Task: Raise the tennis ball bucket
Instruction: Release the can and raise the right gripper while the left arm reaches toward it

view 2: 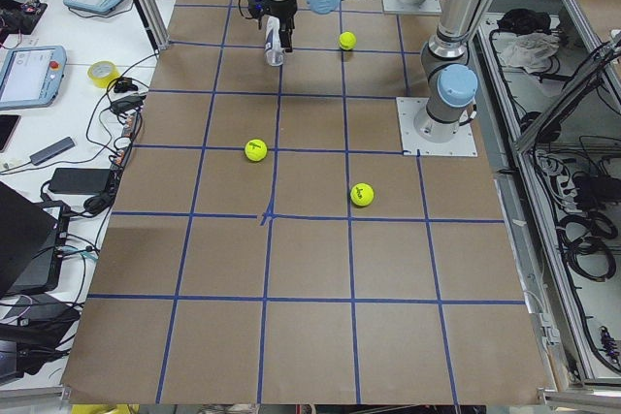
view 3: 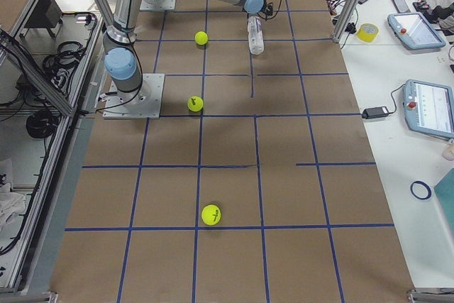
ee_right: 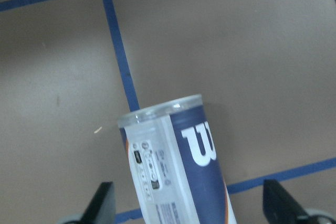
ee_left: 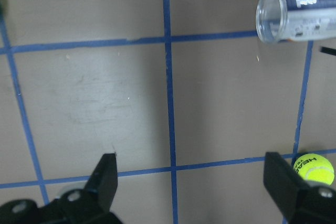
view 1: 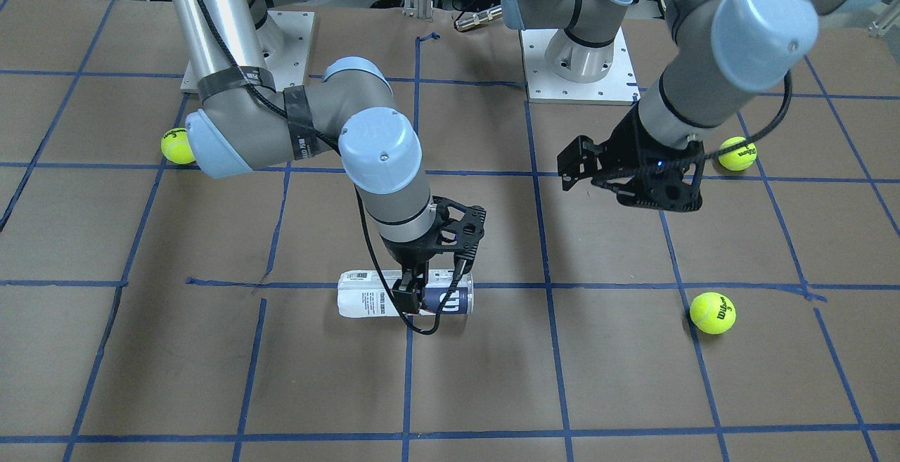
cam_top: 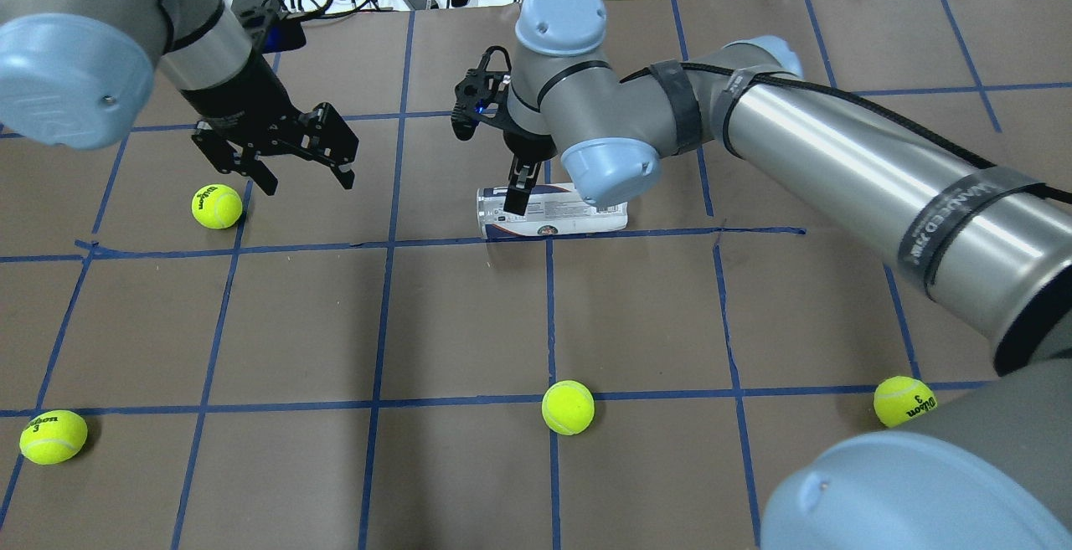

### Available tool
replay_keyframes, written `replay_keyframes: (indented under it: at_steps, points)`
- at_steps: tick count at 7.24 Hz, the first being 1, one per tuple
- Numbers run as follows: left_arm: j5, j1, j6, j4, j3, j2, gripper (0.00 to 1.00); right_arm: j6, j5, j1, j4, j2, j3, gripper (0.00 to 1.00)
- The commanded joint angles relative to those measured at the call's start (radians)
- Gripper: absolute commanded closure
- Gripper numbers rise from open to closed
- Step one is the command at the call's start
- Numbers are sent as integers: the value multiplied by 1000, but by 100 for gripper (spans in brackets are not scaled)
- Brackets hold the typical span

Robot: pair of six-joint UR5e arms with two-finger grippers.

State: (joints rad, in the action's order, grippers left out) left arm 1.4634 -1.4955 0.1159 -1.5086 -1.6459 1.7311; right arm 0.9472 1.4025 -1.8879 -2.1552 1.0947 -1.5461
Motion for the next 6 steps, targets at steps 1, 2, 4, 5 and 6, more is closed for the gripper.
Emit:
replay_keyframes:
  at_steps: [1,2,4,5,6]
  points:
    - [-8,0,-1,162,-63,138,0,-4,-29,110,83,104,0,0]
    - [-9,-5,1,198,-104,166,0,-8,-31,168,145,156,0,0]
    - [-18,-40,-10,252,-103,198,0,-91,-31,275,172,227,6,0]
    - [-12,-69,-54,296,-77,215,0,-131,-28,292,173,261,0,0]
    - [-23,-69,-86,312,-71,234,0,-163,-30,311,201,273,-5,0]
